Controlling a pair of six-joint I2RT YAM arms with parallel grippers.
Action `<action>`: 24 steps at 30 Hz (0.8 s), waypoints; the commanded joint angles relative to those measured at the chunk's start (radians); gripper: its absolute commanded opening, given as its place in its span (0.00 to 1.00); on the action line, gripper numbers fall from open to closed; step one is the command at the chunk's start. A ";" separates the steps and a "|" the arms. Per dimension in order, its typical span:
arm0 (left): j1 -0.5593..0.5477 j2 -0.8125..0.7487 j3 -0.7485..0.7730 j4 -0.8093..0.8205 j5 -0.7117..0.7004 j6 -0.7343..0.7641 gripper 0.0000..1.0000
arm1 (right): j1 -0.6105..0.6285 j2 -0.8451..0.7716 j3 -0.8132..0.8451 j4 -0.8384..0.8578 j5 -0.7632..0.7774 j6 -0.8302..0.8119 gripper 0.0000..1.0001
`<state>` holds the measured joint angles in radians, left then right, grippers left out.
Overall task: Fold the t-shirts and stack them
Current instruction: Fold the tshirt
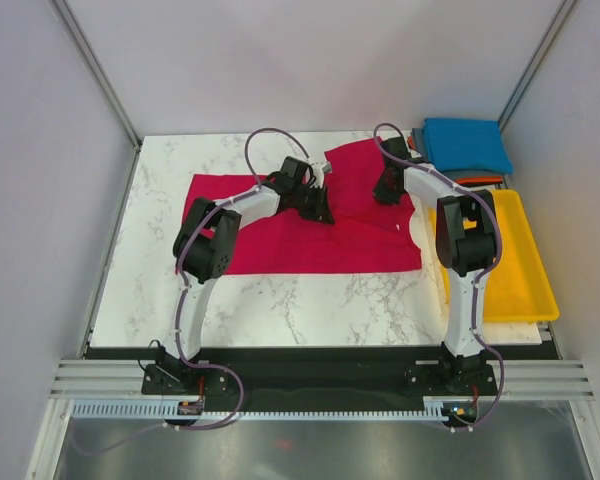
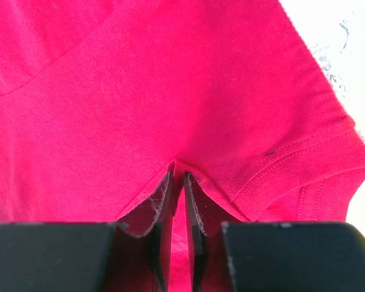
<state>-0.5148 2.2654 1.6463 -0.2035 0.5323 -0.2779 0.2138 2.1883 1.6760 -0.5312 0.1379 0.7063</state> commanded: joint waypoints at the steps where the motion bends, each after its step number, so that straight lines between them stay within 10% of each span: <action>1: -0.007 0.034 0.059 0.010 0.037 0.032 0.12 | -0.002 -0.030 0.030 0.019 0.034 -0.022 0.18; 6: -0.007 0.029 0.063 -0.014 0.003 0.026 0.02 | -0.004 -0.039 0.045 0.031 0.032 -0.042 0.00; 24: -0.007 -0.040 0.000 0.027 -0.201 -0.121 0.02 | -0.004 -0.052 0.041 0.105 0.029 -0.106 0.00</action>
<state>-0.5194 2.2822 1.6627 -0.1986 0.4114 -0.3622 0.2138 2.1872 1.6764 -0.4633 0.1486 0.6258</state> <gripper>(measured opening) 0.034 0.007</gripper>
